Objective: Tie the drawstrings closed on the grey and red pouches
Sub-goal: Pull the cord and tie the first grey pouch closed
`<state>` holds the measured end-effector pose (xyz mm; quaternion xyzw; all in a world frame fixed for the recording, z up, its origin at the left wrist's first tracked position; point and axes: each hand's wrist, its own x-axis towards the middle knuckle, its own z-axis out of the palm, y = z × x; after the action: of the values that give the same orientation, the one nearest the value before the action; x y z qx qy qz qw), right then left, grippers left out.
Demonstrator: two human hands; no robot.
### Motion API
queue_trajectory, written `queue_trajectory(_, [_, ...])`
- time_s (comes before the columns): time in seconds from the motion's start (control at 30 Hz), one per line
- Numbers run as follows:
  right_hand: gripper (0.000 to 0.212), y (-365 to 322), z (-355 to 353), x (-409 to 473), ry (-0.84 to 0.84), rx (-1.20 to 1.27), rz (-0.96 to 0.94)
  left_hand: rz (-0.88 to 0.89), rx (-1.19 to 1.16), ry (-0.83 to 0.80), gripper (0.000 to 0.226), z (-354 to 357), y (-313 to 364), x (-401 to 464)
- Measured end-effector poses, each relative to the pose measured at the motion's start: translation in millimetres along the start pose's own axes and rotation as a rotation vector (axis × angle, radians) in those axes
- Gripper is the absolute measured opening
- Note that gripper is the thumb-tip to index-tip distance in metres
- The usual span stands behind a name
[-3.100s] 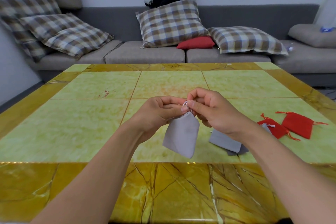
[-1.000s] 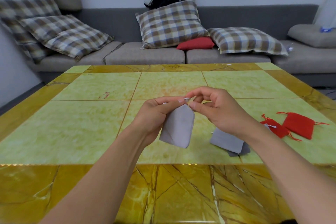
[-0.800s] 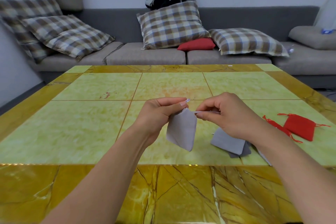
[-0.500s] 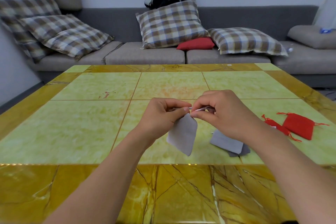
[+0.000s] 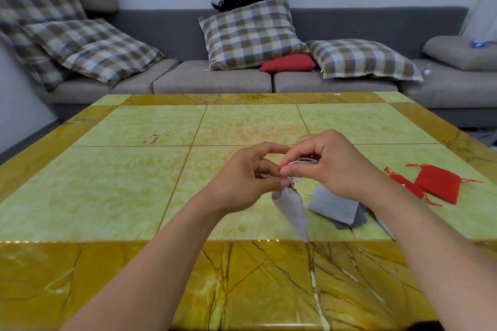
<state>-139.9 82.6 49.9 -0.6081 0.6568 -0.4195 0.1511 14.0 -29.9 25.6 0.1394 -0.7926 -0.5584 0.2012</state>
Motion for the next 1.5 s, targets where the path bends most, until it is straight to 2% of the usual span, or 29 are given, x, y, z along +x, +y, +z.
queue_trajectory(0.23, [0.015, 9, -3, 0, 0.011, 0.497, 0.188, 0.022, -0.161, 0.000, 0.045, 0, 7, -1])
queue_trajectory(0.33, [0.014, 10, 1, 1, 0.025, 0.614, 0.257, 0.048, -0.252, 0.047, 0.044, -1, 8, 0])
queue_trajectory(0.47, [0.022, 8, 8, 3, 0.096, 0.631, 0.281, 0.090, -0.271, 0.156, 0.034, -2, 6, 0])
queue_trajectory(0.67, [0.012, 7, 12, 4, 0.170, 0.505, 0.275, 0.113, -0.138, 0.298, 0.018, 3, 2, 1])
queue_trajectory(0.97, [0.012, 5, 16, 2, 0.092, 0.500, 0.247, 0.141, 0.115, 0.491, 0.009, 9, 4, -1])
queue_trajectory(1.17, [0.008, 4, 19, 1, 0.093, 0.576, 0.355, 0.139, 0.176, 0.520, 0.010, 11, 0, -1])
queue_trajectory(1.23, [0.008, 4, 19, 2, 0.088, 0.602, 0.394, 0.101, 0.096, 0.505, 0.011, 11, -1, 0])
queue_trajectory(1.4, [0.015, 4, 18, 2, -0.007, 0.674, 0.418, -0.130, -0.480, 0.405, 0.012, 8, 4, 4])
queue_trajectory(1.5, [0.019, 0, 19, 2, -0.033, 0.758, 0.426, -0.119, -0.522, 0.366, 0.013, 4, 4, 5])
